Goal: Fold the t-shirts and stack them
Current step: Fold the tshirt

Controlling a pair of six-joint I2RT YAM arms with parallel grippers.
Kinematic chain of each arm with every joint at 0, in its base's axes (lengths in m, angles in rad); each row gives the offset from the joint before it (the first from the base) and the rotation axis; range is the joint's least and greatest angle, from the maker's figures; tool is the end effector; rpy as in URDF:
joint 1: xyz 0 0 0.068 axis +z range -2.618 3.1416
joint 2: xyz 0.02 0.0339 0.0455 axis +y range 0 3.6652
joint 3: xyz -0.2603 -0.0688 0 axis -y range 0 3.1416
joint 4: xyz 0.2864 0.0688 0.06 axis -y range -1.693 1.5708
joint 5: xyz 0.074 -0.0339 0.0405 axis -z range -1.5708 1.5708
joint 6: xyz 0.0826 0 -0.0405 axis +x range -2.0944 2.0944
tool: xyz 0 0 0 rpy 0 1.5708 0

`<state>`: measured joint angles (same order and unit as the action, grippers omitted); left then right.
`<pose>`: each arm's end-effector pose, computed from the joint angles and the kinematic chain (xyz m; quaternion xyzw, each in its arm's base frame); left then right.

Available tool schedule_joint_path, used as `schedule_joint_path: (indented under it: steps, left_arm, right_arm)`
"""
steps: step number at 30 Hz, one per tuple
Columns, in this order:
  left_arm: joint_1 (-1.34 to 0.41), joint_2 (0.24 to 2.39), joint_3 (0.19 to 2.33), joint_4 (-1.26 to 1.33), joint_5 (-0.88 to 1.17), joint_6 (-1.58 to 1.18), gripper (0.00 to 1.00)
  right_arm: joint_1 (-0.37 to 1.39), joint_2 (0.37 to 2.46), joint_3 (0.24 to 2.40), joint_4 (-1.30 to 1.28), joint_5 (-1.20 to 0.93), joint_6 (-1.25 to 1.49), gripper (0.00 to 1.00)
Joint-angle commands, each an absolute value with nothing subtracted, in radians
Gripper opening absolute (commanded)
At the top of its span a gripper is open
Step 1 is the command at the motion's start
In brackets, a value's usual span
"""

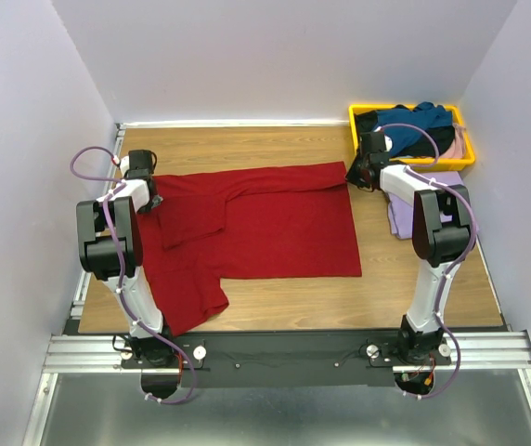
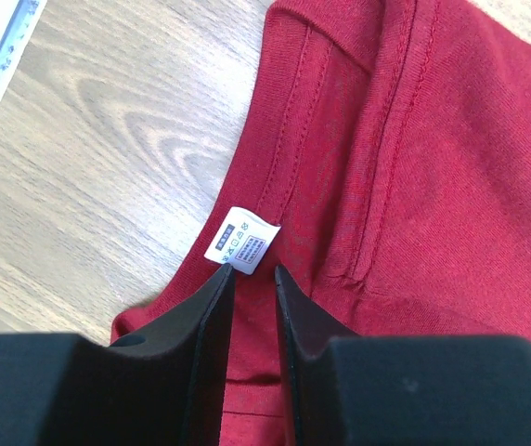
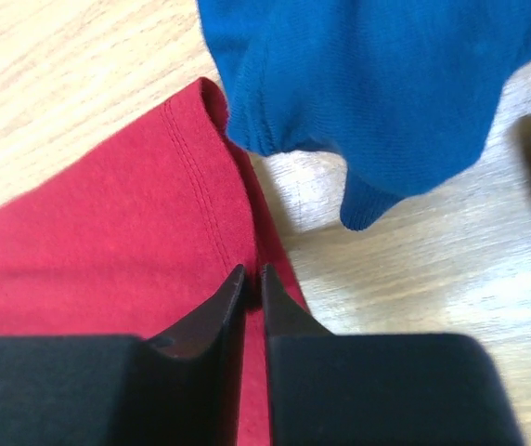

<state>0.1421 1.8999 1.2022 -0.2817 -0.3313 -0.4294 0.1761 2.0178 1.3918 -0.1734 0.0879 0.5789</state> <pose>0.4386 0.0899 0.0955 -0.3121 0.8917 0.1150 0.3070 0.5021 0.0820 0.1170 0.2014 0.9036 0.1007 0.3644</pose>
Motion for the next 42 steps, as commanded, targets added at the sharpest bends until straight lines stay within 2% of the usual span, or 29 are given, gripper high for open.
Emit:
schedule_joint_path:
  steps: [1,4,6,14,17,24,32,42]
  left_arm:
    - [0.141,1.833,1.206,-0.302,-0.336,-0.436,0.33]
    - [0.129,1.763,1.197,-0.313,-0.325,-0.457,0.34]
    - [0.115,1.700,1.184,-0.318,-0.321,-0.471,0.36]
    - [0.074,1.452,1.045,-0.290,-0.253,-0.488,0.42]
    - [0.052,1.350,0.962,-0.256,-0.233,-0.492,0.45]
    - [0.046,1.181,0.844,-0.207,-0.232,-0.453,0.58]
    - [0.044,1.137,0.761,-0.161,-0.218,-0.425,0.62]
    - [0.040,1.143,0.726,-0.124,-0.245,-0.420,0.69]
  right_arm:
    - [0.176,2.029,1.462,-0.247,0.075,0.477,0.25]
    - [0.215,2.010,1.526,-0.296,0.081,0.385,0.38]
    - [0.241,1.997,1.563,-0.322,0.089,0.310,0.41]
    - [0.475,2.029,1.686,-0.342,0.003,-0.081,0.40]
    - [0.543,2.085,1.736,-0.342,-0.080,-0.136,0.39]
    - [0.621,2.241,1.881,-0.342,-0.176,-0.141,0.38]
    - [0.650,2.379,1.996,-0.342,-0.210,-0.114,0.37]
    - [0.660,2.453,2.046,-0.341,-0.204,-0.089,0.36]
